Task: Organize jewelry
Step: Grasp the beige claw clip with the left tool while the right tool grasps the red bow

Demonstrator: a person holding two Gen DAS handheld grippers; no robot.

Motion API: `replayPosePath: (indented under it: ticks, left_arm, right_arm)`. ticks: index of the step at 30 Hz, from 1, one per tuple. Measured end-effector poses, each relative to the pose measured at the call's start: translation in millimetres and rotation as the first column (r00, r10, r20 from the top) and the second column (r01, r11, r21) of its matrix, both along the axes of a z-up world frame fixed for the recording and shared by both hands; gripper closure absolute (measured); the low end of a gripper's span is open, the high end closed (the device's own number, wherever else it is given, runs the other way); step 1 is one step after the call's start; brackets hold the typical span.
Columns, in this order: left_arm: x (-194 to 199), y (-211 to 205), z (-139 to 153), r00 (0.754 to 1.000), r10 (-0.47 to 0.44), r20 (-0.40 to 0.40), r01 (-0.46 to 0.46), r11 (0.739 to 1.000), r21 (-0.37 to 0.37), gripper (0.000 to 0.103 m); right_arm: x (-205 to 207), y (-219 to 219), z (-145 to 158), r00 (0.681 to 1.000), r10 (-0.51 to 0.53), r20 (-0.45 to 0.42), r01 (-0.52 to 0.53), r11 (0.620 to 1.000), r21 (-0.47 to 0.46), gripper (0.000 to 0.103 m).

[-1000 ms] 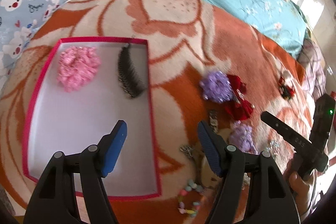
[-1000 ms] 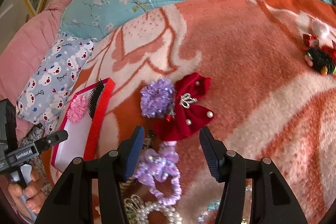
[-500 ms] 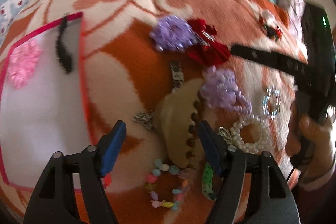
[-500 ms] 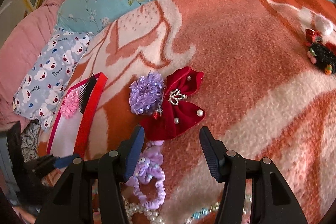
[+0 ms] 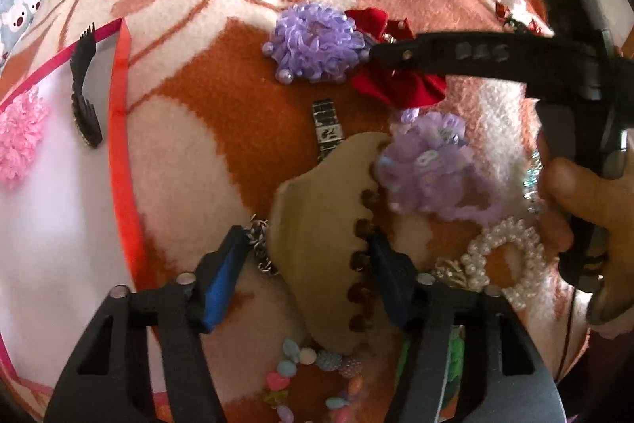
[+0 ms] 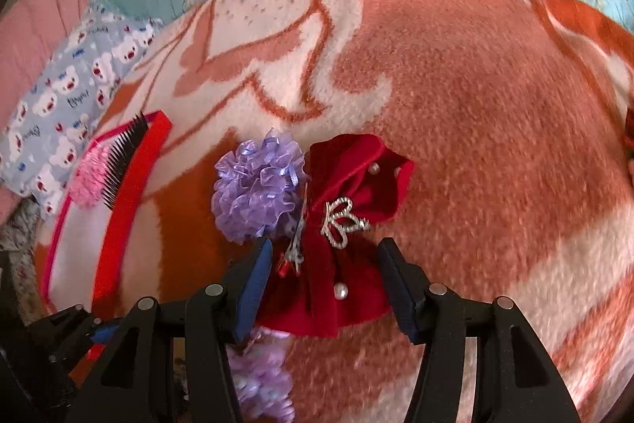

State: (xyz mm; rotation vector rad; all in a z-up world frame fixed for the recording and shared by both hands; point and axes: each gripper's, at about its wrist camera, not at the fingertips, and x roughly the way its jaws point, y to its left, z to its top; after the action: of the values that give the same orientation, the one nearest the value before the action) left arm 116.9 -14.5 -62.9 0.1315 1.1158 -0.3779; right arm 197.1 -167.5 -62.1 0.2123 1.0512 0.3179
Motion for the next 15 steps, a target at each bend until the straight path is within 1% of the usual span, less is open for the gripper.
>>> replayPosePath:
  ticks: [1, 2, 5, 8, 10, 15]
  left_arm:
    - [-1, 2, 2, 1.0, 0.0, 0.004, 0.0, 1.0, -0.019, 0.055]
    - [-1, 3, 5, 1.0, -0.001, 0.005, 0.002, 0.999, -0.038, 0.056]
    - [-1, 5, 8, 1.0, 0.005, 0.001, -0.005, 0.998, -0.065, 0.056]
    - [-4, 8, 13, 1.0, 0.008, -0.001, -0.008, 0.996, -0.091, 0.057]
    - [-6, 11, 18, 1.0, 0.008, 0.001, -0.008, 0.993, -0.117, 0.06]
    - [-13, 14, 37, 0.999, 0.006, 0.036, -0.001, 0.99, -0.144, 0.06]
  right_arm:
    - [1, 0, -1, 1.0, -0.002, 0.0, 0.002, 1.0, -0.007, 0.056]
    - [1, -1, -1, 1.0, 0.001, 0.0, -0.001, 1.0, 0.0, 0.063]
    - [-4, -8, 2, 1.0, -0.01, 0.008, 0.01, 0.999, 0.036, 0.073]
    - [-13, -16, 7, 1.0, -0.02, 0.017, 0.019, 0.997, 0.068, 0.075]
    - [-23, -23, 11, 0.999, -0.029, 0.019, 0.026, 0.994, 0.106, 0.075]
    - [-44, -39, 25, 0.997, -0.067, 0.037, 0.06, 0.984, 0.166, 0.076]
